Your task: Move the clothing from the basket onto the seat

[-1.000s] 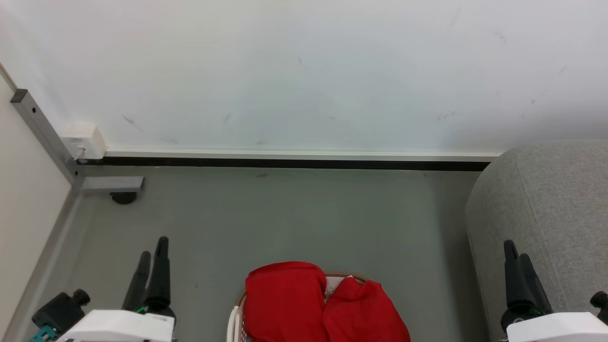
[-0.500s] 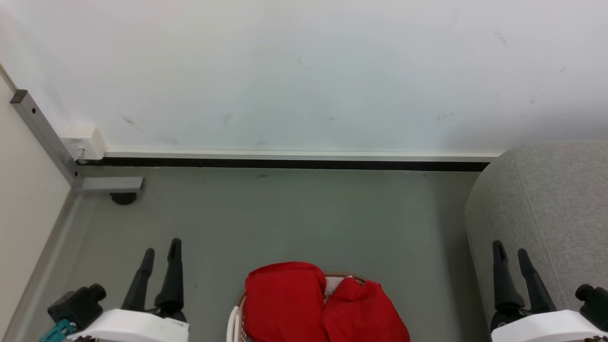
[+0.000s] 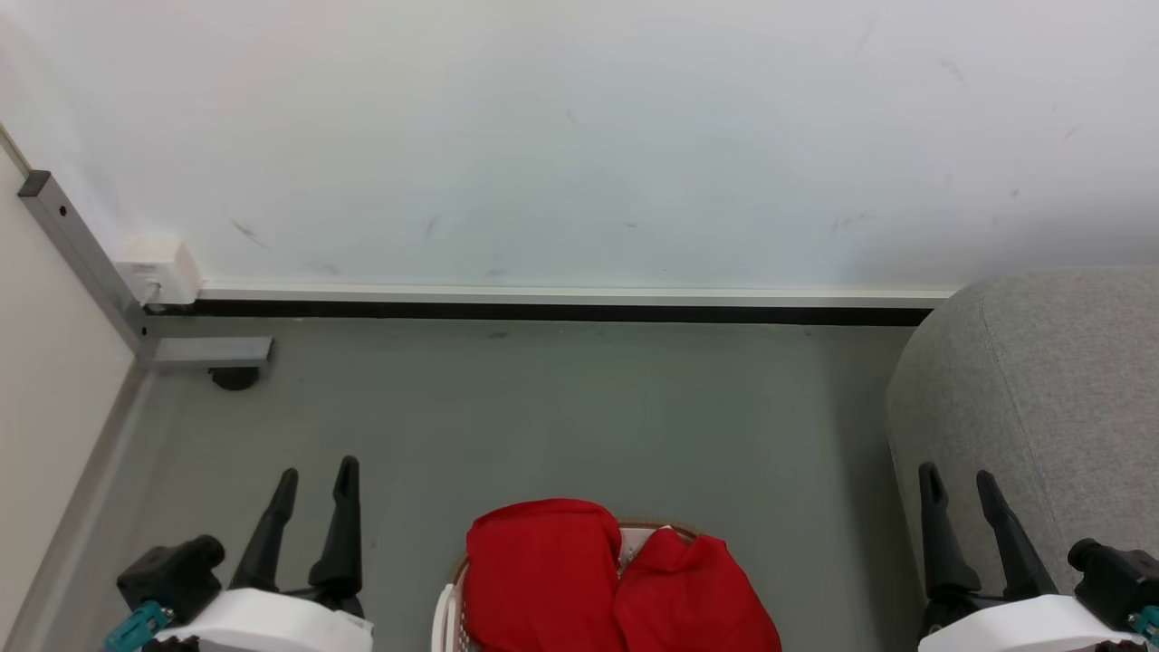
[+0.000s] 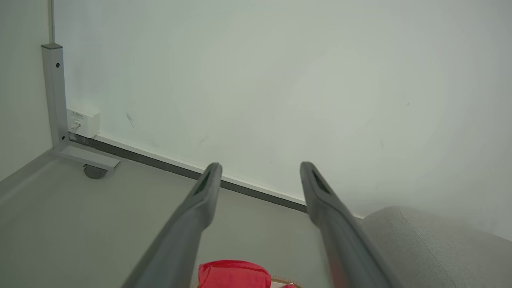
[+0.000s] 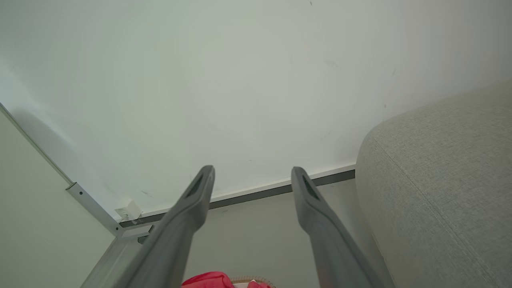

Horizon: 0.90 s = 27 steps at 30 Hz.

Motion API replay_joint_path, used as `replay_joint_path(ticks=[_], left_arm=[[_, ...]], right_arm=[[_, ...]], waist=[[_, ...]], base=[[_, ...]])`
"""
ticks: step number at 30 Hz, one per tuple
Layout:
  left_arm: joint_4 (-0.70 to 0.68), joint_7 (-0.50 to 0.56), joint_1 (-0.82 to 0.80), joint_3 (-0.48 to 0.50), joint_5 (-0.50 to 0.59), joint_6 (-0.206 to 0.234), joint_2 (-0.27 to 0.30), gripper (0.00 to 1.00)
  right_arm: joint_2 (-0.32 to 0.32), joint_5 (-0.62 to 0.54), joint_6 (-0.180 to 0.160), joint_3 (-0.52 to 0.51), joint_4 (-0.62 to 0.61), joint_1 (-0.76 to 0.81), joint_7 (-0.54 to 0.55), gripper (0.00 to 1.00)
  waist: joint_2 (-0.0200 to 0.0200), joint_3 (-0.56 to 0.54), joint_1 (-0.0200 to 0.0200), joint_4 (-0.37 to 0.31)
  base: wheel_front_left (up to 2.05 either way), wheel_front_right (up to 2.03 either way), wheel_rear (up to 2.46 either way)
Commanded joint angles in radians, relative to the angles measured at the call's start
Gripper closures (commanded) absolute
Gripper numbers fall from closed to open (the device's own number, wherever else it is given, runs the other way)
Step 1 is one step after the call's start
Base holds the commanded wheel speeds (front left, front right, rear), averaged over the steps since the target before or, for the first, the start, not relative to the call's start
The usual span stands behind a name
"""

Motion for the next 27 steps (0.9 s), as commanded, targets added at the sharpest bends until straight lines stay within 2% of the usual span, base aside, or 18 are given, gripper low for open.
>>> replay_joint_path(ticks=[1,27], left_arm=[[-0.005,-0.011,-0.018,-0.001,0.036,0.000,0.012,0.00],[0.011,-0.068,-0.030,-0.017,0.253,-0.005,0.015,0.00]], right_arm=[[-0.011,-0.035,-0.001,0.004,-0.006,-0.022,-0.012,0.00],[-0.012,-0.198,-0.002,0.032,-0.006,-0.027,-0.067,0.00]], waist=[[0.0000,0.000,0.0000,0.000],[0.0000,0.002,0.0000,0.001]], base=[[0.00,0.00,0.00],[0.00,0.00,0.00]])
